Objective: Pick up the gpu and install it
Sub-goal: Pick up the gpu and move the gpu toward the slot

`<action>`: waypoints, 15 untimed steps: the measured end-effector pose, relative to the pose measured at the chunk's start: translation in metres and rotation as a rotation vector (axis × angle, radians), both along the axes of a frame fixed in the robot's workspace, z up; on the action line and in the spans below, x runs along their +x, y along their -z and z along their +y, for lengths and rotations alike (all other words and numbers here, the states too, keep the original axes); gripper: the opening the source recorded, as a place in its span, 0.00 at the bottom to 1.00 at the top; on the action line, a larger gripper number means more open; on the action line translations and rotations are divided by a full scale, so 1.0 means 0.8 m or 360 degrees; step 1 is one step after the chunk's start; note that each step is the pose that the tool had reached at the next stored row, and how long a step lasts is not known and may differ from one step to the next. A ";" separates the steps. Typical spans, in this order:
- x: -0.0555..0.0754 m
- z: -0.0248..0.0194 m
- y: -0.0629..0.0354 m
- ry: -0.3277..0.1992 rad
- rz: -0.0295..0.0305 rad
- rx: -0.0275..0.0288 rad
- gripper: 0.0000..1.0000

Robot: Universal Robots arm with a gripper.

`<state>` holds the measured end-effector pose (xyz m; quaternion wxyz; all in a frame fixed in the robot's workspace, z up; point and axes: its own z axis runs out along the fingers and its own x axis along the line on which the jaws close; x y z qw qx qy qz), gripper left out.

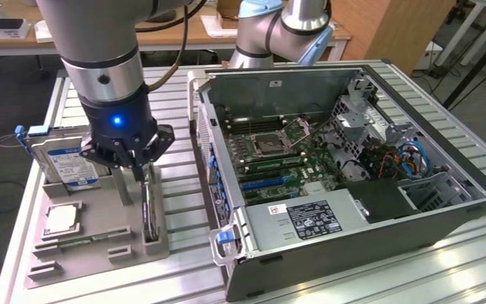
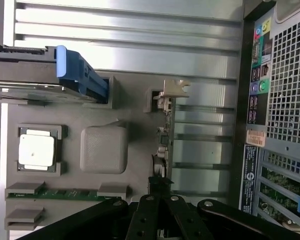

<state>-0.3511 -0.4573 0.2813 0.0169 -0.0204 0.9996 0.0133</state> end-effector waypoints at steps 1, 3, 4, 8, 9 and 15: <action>-0.001 0.0000 0.002 0.0000 0.00001 0.00000 0.11; -0.002 0.0000 0.007 0.0000 0.00004 -0.00001 0.11; -0.003 0.0000 0.009 0.0000 0.00005 0.00000 0.11; -0.004 -0.0004 0.013 0.0000 0.00011 -0.00003 0.11; -0.004 -0.0004 0.013 0.0000 0.00009 -0.00003 0.11; -0.004 -0.0021 0.013 0.0000 0.00009 -0.00001 0.11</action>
